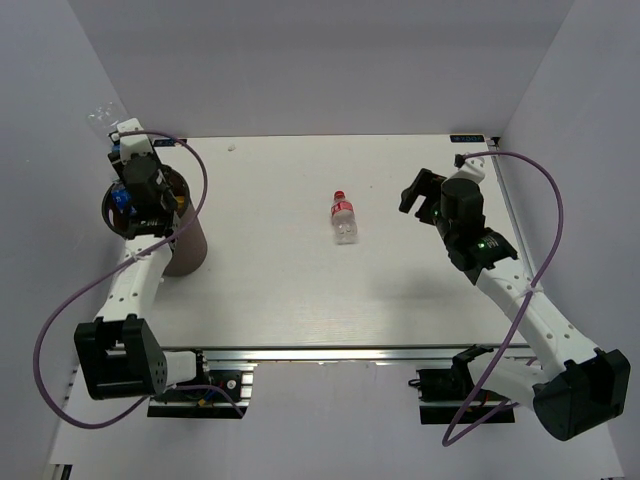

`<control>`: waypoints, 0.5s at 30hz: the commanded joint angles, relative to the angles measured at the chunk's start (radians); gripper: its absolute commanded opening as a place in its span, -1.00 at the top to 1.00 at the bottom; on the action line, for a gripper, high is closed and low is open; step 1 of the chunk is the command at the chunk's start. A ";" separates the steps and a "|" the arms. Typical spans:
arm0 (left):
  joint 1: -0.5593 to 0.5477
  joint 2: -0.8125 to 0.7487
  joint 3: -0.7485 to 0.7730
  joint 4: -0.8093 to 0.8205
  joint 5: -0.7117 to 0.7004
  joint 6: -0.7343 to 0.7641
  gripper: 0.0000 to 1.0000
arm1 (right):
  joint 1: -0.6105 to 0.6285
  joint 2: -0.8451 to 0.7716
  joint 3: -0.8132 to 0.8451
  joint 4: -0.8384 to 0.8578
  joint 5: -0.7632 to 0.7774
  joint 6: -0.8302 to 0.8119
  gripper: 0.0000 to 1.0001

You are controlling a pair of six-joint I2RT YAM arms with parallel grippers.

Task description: Put the plastic bottles in the bin

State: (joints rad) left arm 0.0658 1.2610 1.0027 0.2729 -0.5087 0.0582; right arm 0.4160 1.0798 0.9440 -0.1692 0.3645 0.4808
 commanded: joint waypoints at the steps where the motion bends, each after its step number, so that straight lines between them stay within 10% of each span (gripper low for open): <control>1: 0.000 -0.014 -0.027 0.074 -0.092 0.041 0.54 | -0.006 -0.012 0.000 0.027 0.034 -0.024 -0.79; 15: 0.000 -0.098 -0.194 0.022 -0.056 -0.107 0.11 | -0.009 0.008 -0.014 0.031 0.005 -0.025 -0.79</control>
State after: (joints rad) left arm 0.0639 1.1812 0.8211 0.3294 -0.5888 0.0036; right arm 0.4114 1.0878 0.9348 -0.1673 0.3634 0.4667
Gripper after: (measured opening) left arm 0.499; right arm 0.894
